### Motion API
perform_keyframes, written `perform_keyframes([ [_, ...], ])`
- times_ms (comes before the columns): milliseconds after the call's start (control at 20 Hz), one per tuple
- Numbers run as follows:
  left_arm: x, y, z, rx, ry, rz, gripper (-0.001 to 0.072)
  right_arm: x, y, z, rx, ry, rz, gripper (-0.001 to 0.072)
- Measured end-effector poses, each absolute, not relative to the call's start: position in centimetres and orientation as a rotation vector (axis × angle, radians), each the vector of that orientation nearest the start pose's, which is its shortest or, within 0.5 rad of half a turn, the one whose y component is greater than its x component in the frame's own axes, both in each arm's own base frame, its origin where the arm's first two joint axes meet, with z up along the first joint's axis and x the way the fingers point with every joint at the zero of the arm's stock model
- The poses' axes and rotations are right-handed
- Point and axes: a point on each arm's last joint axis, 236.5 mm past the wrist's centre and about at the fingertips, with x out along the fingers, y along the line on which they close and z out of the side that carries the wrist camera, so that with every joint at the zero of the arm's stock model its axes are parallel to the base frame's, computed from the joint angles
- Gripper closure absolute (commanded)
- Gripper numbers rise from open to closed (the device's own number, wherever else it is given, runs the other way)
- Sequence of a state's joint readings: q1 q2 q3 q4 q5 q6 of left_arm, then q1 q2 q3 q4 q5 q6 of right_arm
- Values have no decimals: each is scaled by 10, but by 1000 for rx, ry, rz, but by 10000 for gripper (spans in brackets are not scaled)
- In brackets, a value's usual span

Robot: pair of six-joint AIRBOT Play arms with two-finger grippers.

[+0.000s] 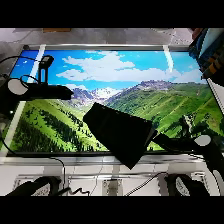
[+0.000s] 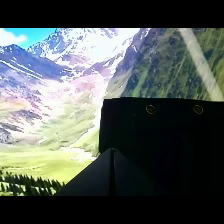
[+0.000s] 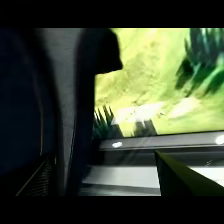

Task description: Fold the clothes and pants, and hang the long-sleeved shirts on hangers.

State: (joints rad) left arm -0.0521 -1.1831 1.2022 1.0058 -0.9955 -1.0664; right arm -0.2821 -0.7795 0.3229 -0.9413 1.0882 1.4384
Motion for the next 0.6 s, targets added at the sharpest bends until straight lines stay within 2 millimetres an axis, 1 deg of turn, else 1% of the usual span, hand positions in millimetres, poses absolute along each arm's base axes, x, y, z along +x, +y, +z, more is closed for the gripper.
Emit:
perform_keyframes([
  [150, 415, -130, 113, -41, 836, -562, 701, 210, 80, -97, 873, 1384, 80, 38],
  [200, 415, -131, 114, -44, 835, -564, 701, 213, 86, -99, 917, 1389, 98, 77],
  [250, 415, -132, 114, -46, 833, -565, 701, 216, 94, -102, 966, 1394, 118, 91],
  [400, 415, -132, 114, -50, 834, -568, 701, 226, 110, -106, 1067, 1386, 191, 95],
  [600, 414, -133, 115, -52, 834, -570, 701, 238, 122, -109, 1167, 1358, 239, 94],
])
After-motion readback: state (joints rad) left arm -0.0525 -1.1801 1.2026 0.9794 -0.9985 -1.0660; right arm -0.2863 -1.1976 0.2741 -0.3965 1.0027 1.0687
